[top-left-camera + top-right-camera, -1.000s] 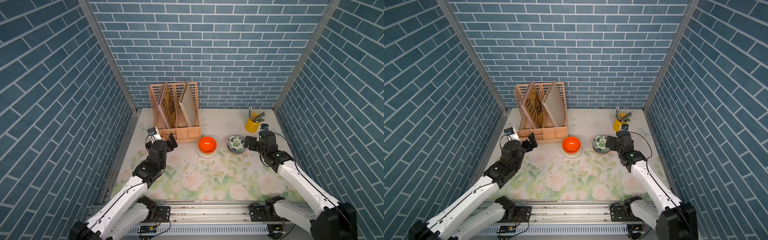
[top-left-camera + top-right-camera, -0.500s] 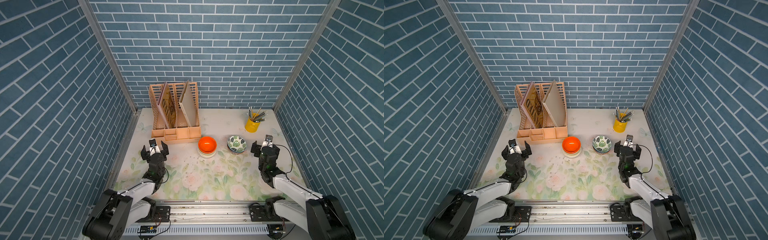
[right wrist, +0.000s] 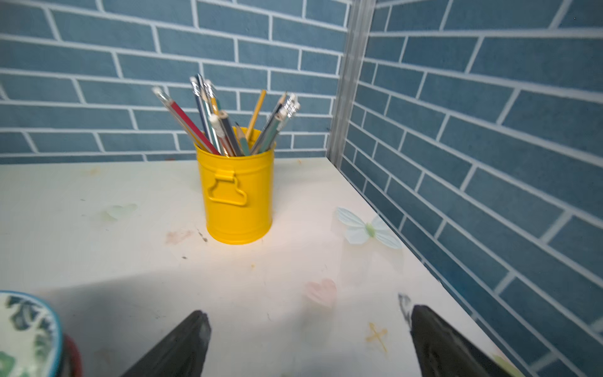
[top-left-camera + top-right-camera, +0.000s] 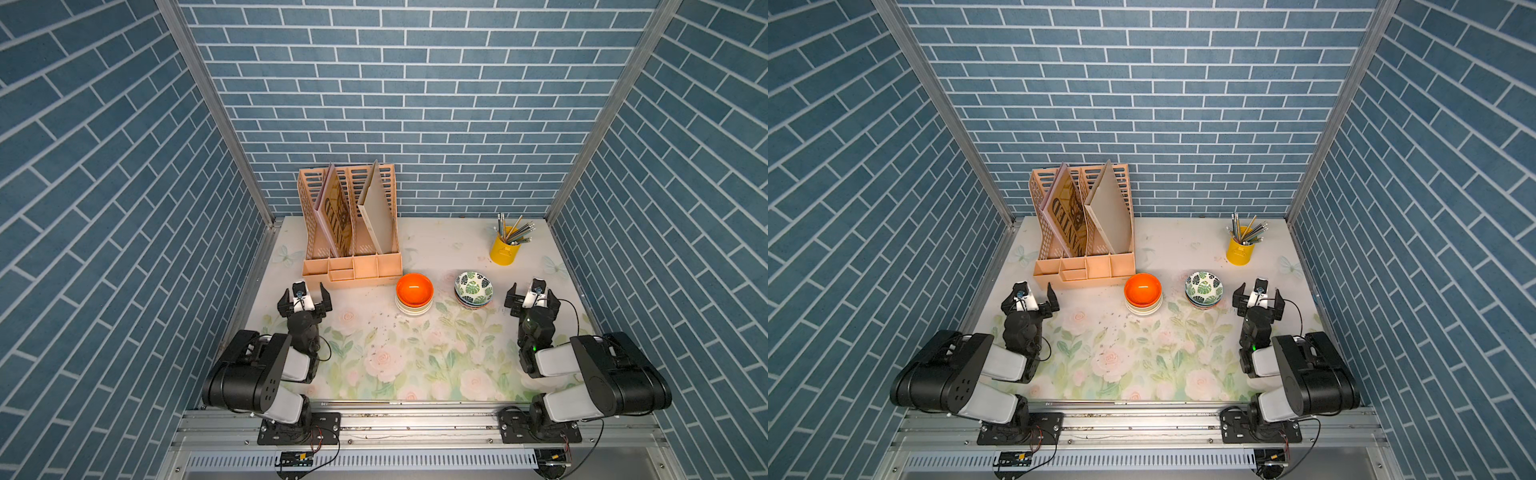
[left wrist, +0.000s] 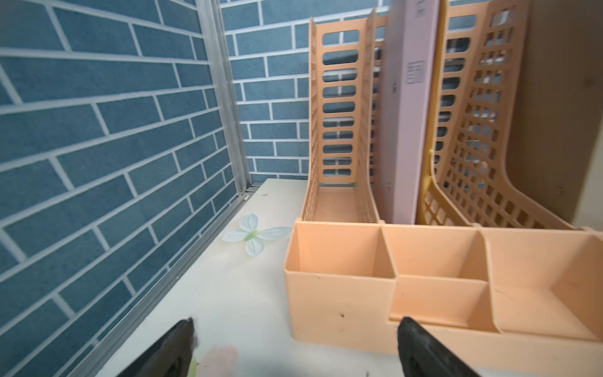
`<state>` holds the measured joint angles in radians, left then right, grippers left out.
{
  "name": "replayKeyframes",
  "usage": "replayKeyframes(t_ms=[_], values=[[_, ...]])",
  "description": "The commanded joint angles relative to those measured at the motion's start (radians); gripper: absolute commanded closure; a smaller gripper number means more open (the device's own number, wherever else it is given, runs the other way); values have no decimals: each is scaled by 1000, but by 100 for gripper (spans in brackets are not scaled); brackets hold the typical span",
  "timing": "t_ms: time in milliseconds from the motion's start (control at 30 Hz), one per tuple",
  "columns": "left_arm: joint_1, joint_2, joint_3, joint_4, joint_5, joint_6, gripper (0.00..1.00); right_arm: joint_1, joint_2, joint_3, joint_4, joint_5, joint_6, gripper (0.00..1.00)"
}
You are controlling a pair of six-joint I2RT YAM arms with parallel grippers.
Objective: Stack the bowls
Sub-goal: Reset both arms
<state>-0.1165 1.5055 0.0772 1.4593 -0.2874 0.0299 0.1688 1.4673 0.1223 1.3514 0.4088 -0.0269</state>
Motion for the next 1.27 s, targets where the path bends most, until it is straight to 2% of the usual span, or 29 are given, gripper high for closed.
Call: replayKeyframes(t_ms=[0, 33, 67, 100, 133, 167, 200, 1233], values=[[6, 11, 10, 80, 59, 8, 1, -22, 77, -40, 256, -103, -39, 0], [8, 0, 48, -12, 53, -1, 0, -18, 90, -30, 220, -93, -44, 0], [12, 11, 87, -67, 55, -2, 0, -29, 51, 3, 99, -125, -23, 0], [33, 15, 107, -109, 82, -13, 0, -50, 80, 36, 89, -162, -22, 0], [56, 8, 130, -161, 117, -33, 0, -60, 66, 73, -22, -163, -1, 0], [71, 12, 129, -162, 145, -43, 0, -97, 75, 76, -7, -233, 14, 0], [73, 14, 131, -163, 147, -44, 0, -102, 64, 85, -48, -241, 21, 0], [72, 11, 126, -157, 148, -41, 0, -103, 65, 75, -24, -245, 16, 0]])
